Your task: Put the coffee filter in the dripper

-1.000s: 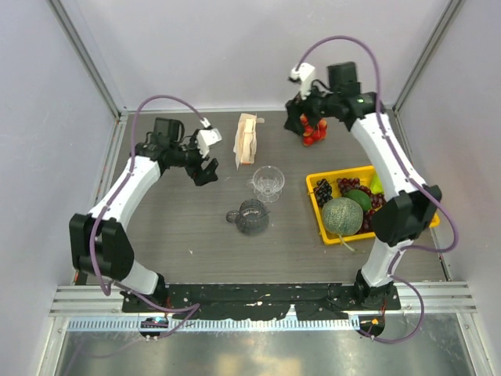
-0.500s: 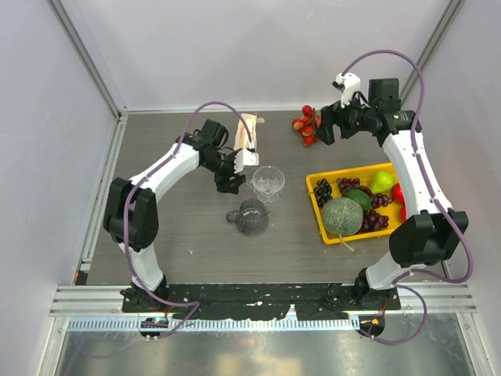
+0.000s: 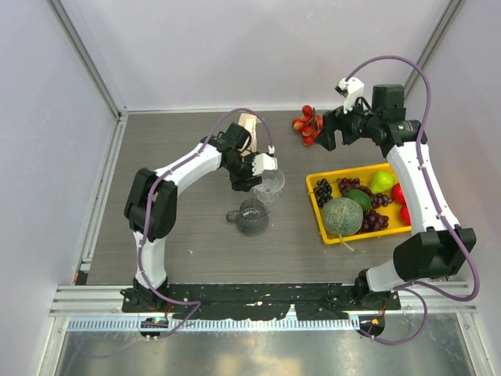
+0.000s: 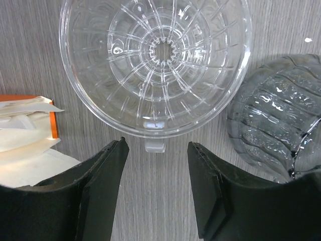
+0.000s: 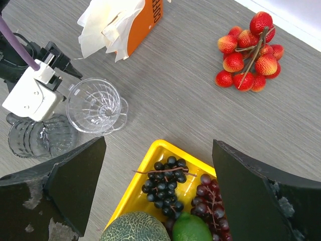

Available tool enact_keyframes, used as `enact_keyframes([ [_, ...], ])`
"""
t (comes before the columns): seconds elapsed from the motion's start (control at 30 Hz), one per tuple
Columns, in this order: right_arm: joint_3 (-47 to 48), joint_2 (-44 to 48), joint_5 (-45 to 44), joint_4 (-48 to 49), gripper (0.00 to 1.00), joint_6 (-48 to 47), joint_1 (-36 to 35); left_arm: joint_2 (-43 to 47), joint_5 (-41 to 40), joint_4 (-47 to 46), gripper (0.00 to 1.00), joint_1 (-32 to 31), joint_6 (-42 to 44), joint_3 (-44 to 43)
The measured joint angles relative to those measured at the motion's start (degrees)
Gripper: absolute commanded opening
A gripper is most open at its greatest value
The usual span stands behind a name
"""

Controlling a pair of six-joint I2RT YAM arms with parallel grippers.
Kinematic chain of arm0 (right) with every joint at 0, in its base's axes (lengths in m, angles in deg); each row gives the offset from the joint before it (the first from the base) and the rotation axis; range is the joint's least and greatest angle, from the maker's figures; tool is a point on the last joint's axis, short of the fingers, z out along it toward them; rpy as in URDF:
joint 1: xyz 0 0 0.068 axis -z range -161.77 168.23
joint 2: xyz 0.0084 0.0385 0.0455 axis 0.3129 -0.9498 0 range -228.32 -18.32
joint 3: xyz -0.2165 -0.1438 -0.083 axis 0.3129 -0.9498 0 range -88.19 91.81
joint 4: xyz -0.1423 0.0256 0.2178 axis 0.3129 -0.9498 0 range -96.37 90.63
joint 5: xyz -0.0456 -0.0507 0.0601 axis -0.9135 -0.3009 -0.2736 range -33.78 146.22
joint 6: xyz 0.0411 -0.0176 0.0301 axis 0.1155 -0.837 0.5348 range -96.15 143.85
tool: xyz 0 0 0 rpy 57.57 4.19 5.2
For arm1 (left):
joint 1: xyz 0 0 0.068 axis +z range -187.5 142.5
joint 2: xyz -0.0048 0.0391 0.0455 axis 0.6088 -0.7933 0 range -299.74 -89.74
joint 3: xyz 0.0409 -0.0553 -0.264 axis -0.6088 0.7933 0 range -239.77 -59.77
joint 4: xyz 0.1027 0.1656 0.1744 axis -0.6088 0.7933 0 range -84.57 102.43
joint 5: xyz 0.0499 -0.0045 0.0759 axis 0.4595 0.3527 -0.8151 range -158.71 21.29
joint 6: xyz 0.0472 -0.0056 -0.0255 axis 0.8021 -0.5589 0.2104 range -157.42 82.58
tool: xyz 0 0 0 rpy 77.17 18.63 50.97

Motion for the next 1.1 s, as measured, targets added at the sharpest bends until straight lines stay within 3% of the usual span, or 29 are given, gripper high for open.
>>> enact_keyframes([
  [0.3,-2.6,1.7,-0.3,0.0,0.94,-0.3,0.1,-1.8,-0.8,-0.7,0.44,-1.7,-2.0,-2.0],
  [0.67,-3.5,3.0,-0.4,0.0,0.93,-0.5,0.4,-1.9,-0.4,-1.1,0.02,-1.9,-4.3,-2.0],
  [0.87,-3.5,3.0,-0.3,0.2,0.94,-0.4,0.4,1.3,0.4,-1.1,0.00,-1.6,-6.9,0.4],
  [1.1,-3.5,2.7,0.4,1.6,0.93,1.1,0.4,12.8,0.4,-1.6,0.00,-1.1,-10.8,3.8],
])
